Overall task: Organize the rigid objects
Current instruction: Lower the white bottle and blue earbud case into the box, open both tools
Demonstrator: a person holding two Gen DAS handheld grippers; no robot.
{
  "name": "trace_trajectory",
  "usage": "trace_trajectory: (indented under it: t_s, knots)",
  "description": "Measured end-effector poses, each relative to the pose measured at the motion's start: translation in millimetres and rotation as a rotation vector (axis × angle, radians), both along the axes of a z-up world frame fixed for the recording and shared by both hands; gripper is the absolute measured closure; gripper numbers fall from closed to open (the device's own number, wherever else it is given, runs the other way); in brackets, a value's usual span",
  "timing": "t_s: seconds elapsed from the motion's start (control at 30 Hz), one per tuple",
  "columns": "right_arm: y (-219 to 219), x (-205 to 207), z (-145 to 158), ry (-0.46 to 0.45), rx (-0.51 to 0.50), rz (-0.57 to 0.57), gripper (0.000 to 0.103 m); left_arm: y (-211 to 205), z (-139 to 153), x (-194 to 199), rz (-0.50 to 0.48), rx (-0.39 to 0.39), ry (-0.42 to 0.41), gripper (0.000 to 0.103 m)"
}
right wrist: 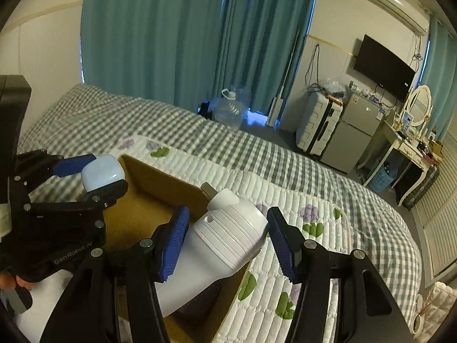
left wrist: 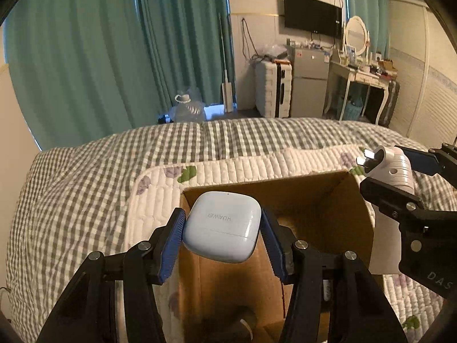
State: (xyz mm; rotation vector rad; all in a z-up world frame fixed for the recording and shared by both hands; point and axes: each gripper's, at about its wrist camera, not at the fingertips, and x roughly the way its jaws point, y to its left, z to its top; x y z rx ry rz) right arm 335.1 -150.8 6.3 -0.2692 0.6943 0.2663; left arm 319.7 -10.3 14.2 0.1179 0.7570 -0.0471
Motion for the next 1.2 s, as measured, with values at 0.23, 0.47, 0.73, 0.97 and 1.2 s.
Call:
trace_trajectory:
  t_s: [0.23, 0.47, 0.73, 0.97, 1.2]
  knots:
    - [-6, 8, -19, 0.03, -0.003, -0.004, 0.047, -4, -6, 5, -0.012, -0.02, 0.004, 0.029]
    - [-4, 9, -21, 0.039, 0.003, -0.002, 0.047, 4, 9, -3, 0.008, -0.022, -0.032, 0.024]
    - [9, 24, -43, 0.088, 0.01, -0.003, 0.044, 14, 14, -14, 0.024, -0.006, -0.048, 0.024]
    - [0, 1, -24, 0.06, 0.003, -0.039, 0.022, 16, 30, -43, 0.025, 0.017, -0.079, 0.012]
    - [-19, -70, 35, -0.023, -0.022, -0.075, 0.01, 18, 68, -103, 0.03, -0.007, -0.129, 0.0]
